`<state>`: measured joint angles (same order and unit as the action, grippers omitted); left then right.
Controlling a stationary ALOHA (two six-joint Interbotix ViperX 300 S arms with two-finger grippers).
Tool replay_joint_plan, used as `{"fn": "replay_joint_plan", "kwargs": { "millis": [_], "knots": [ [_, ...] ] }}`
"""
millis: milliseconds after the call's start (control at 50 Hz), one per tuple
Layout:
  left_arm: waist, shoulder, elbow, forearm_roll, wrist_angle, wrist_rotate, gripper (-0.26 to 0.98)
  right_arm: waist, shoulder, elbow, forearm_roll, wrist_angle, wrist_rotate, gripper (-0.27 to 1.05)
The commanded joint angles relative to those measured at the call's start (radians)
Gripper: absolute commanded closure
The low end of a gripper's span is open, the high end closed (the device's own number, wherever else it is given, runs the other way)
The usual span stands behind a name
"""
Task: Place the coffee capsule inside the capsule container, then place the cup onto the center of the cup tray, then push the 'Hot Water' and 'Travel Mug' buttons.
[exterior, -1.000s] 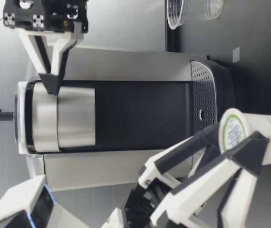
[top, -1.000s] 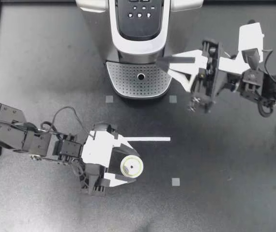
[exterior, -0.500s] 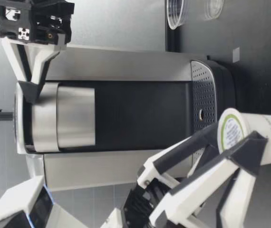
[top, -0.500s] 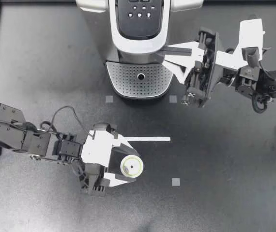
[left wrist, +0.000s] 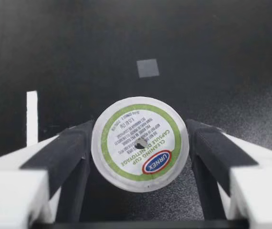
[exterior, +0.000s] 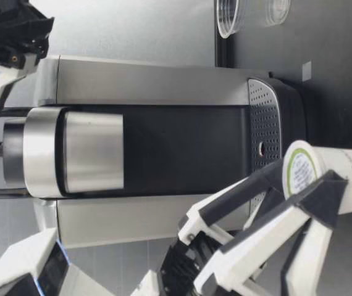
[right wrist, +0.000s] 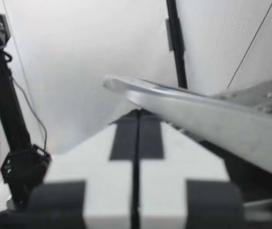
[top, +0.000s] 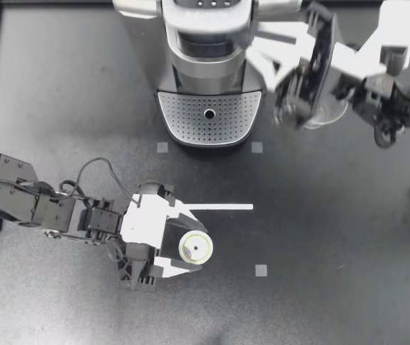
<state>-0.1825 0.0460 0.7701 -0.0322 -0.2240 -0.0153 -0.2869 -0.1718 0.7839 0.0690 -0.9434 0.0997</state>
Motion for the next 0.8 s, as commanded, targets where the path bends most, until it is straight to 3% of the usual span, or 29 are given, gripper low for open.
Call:
{"fn": "replay_joint_plan", "kwargs": {
  "millis": [0, 600, 780],
  "knots": [
    [-0.002, -0.032, -0.023, -0.002, -0.009, 0.002, 0.25, -0.032, -0.018, -0.04, 0.002, -0.009, 0.0, 0.74],
    [-0.002, -0.072, -0.071, -0.002, 0.048, 0.003, 0.25, -0.209, 0.035, -0.175, 0.002, 0.061, 0.005, 0.74],
    [0.003, -0.087, -0.11, 0.002, 0.127, 0.017, 0.25, -0.241, 0.049, -0.21, 0.002, 0.084, 0.006, 0.74]
  ]
}}
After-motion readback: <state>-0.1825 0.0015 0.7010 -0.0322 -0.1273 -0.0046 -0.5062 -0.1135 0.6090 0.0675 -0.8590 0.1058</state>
